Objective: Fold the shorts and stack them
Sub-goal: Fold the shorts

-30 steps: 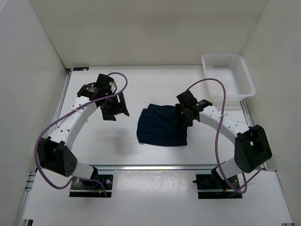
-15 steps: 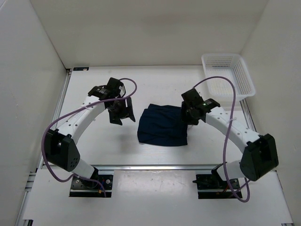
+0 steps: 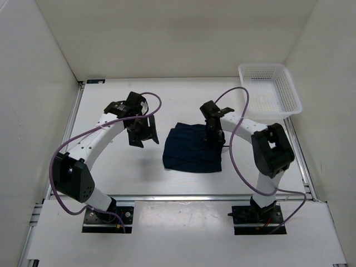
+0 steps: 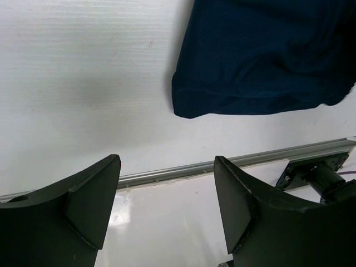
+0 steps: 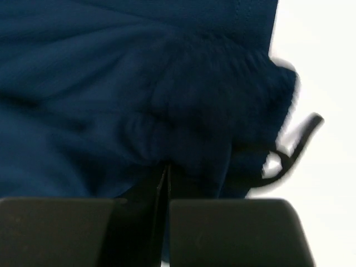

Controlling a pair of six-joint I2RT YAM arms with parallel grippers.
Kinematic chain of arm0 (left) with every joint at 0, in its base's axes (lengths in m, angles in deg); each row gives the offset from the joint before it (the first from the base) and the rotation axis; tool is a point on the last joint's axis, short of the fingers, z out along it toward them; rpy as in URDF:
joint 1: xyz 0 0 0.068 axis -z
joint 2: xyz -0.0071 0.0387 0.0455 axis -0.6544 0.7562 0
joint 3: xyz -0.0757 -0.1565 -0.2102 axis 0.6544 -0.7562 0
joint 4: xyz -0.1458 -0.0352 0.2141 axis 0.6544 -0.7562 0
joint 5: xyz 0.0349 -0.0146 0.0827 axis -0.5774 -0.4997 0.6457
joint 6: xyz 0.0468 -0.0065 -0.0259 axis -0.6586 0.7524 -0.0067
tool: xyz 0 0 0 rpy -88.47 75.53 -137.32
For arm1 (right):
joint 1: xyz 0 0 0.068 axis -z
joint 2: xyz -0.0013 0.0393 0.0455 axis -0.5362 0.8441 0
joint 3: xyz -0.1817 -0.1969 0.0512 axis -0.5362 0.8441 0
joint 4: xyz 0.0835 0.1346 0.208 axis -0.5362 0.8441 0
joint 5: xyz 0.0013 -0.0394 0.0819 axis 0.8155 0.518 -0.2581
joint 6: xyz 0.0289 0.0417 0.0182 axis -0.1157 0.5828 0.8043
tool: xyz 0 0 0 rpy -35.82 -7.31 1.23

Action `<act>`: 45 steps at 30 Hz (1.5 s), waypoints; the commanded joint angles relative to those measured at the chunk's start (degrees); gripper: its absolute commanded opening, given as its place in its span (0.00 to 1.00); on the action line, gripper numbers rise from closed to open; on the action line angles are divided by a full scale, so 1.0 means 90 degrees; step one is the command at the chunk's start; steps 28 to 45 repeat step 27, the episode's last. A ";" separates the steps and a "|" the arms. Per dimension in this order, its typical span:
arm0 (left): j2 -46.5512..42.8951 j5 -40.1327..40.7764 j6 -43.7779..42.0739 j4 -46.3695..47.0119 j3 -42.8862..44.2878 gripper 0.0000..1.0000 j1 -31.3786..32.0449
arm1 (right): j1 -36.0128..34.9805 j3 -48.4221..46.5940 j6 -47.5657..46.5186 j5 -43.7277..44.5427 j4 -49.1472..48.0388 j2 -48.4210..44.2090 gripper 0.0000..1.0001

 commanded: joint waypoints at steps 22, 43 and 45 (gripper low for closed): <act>-0.2935 0.2233 0.0573 -0.0250 0.0679 0.90 -0.0419 | 0.0132 0.0199 -0.0083 0.2058 0.1775 -0.4297 0.89; -0.3992 0.3102 0.0984 -0.0250 0.0483 0.94 -0.0419 | 0.0132 0.1030 0.0054 0.2381 0.1854 -0.5264 0.87; -0.3992 0.3102 0.0984 -0.0250 0.0483 0.94 -0.0419 | 0.0132 0.1030 0.0054 0.2381 0.1854 -0.5264 0.87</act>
